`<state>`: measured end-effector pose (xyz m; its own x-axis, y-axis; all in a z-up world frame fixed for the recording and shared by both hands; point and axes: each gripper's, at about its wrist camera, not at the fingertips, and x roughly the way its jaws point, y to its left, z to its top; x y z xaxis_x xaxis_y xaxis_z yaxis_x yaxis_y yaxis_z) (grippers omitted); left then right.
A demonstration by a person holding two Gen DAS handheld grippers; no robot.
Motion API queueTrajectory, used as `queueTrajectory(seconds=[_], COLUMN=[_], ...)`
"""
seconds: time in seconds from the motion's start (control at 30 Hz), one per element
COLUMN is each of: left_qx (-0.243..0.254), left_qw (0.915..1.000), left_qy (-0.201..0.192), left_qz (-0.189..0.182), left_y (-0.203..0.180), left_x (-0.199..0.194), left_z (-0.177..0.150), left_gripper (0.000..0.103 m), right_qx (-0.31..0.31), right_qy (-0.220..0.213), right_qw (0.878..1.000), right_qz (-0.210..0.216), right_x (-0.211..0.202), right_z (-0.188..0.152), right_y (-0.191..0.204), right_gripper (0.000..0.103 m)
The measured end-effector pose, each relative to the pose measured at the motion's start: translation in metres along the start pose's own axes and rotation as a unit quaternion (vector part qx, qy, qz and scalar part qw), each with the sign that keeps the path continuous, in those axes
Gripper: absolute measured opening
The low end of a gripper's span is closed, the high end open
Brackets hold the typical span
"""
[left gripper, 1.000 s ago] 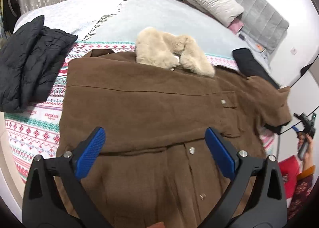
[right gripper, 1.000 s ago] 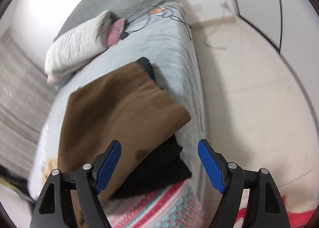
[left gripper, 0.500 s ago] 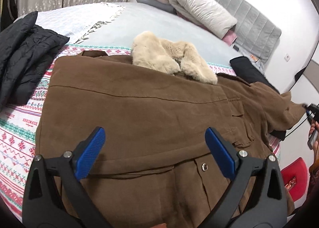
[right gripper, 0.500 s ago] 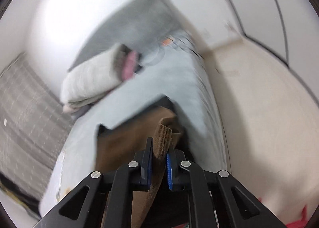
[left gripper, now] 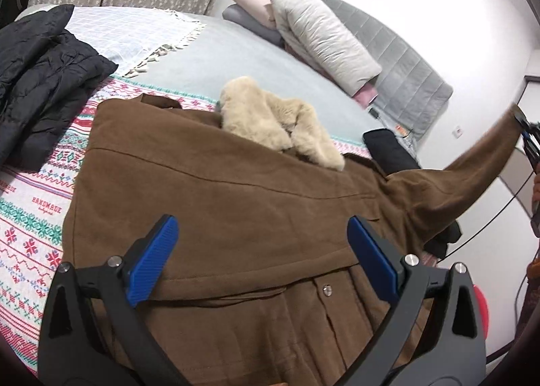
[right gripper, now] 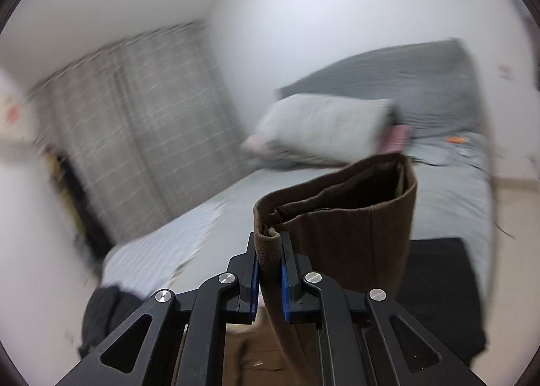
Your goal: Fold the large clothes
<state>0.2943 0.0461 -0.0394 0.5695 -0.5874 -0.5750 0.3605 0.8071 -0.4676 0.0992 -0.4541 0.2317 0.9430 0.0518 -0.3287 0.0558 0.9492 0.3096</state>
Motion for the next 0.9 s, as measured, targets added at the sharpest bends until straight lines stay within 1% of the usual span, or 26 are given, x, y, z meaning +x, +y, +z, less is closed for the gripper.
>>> queueTrajectory(seconds=[0.07,0.13,0.17,0.2,0.23,0.3,0.33,0.37,0.4,0.43,0.47,0.57,0.6,0.63,0.67,0.7,0.73,0.8,0.87,0.9], left_qx=[-0.007,-0.016,-0.022,-0.026,-0.031,-0.041,-0.045,-0.047,-0.048,-0.047,-0.045,-0.031,-0.026,-0.021,-0.019,-0.017,-0.013,0.007,0.027,0.031], left_qw=[0.9999,0.9996,0.9994,0.9991,0.9988,0.9982,0.9980,0.9979,0.9979,0.9981,0.9983,0.9989,0.9989,0.9985,0.9978,0.9965,0.9954,0.9930,0.9901,0.9884], left_qy=[-0.002,-0.003,-0.001,0.001,0.003,0.009,0.012,0.015,0.016,0.018,0.019,0.031,0.037,0.050,0.064,0.082,0.095,0.118,0.135,0.144], left_qz=[-0.012,-0.022,-0.028,-0.033,-0.037,-0.042,-0.042,-0.041,-0.039,-0.035,-0.030,-0.017,-0.013,-0.008,-0.004,0.000,0.003,0.012,0.029,0.037], left_y=[0.004,0.008,0.011,0.013,0.016,0.021,0.023,0.024,0.026,0.027,0.027,0.023,0.021,0.018,0.015,0.011,0.008,-0.005,-0.015,-0.018], left_x=[0.000,0.001,0.003,0.004,0.006,0.010,0.012,0.014,0.015,0.015,0.015,0.017,0.019,0.023,0.029,0.036,0.043,0.063,0.087,0.100], left_z=[0.000,0.000,-0.001,-0.001,-0.002,-0.003,-0.004,-0.004,-0.005,-0.005,-0.006,-0.006,-0.006,-0.005,-0.003,0.000,0.003,0.012,0.020,0.022], left_gripper=[0.100,0.100,0.100,0.100,0.100,0.100,0.100,0.100,0.100,0.100,0.100,0.098,0.095,0.091,0.088,0.083,0.080,0.080,0.078,0.068], right_qx=[-0.026,-0.051,-0.065,-0.074,-0.085,-0.105,-0.107,-0.104,-0.103,-0.104,-0.109,-0.094,-0.087,-0.084,-0.081,-0.081,-0.079,-0.068,-0.051,-0.036], right_qy=[0.028,0.063,0.087,0.106,0.129,0.192,0.221,0.249,0.261,0.262,0.257,0.253,0.255,0.255,0.255,0.255,0.254,0.261,0.271,0.278], right_qw=[0.999,0.994,0.989,0.985,0.979,0.960,0.949,0.937,0.932,0.932,0.935,0.945,0.948,0.950,0.953,0.958,0.960,0.962,0.961,0.960], right_qz=[0.034,0.073,0.097,0.116,0.134,0.177,0.196,0.220,0.229,0.227,0.218,0.187,0.172,0.159,0.139,0.108,0.091,0.044,0.016,0.005], right_x=[0.024,0.048,0.064,0.076,0.088,0.115,0.129,0.138,0.145,0.146,0.150,0.158,0.163,0.165,0.169,0.174,0.166,0.177,0.187,0.199], right_z=[-0.003,-0.015,-0.024,-0.033,-0.043,-0.069,-0.078,-0.088,-0.095,-0.099,-0.102,-0.103,-0.104,-0.106,-0.108,-0.108,-0.112,-0.115,-0.116,-0.121], right_y=[0.028,0.063,0.084,0.096,0.110,0.142,0.148,0.157,0.161,0.163,0.161,0.136,0.119,0.112,0.094,0.074,0.059,0.025,-0.003,-0.020], right_gripper=[0.009,0.009,0.010,0.010,0.010,0.016,0.021,0.029,0.035,0.047,0.052,0.053,0.053,0.053,0.053,0.054,0.054,0.054,0.054,0.054])
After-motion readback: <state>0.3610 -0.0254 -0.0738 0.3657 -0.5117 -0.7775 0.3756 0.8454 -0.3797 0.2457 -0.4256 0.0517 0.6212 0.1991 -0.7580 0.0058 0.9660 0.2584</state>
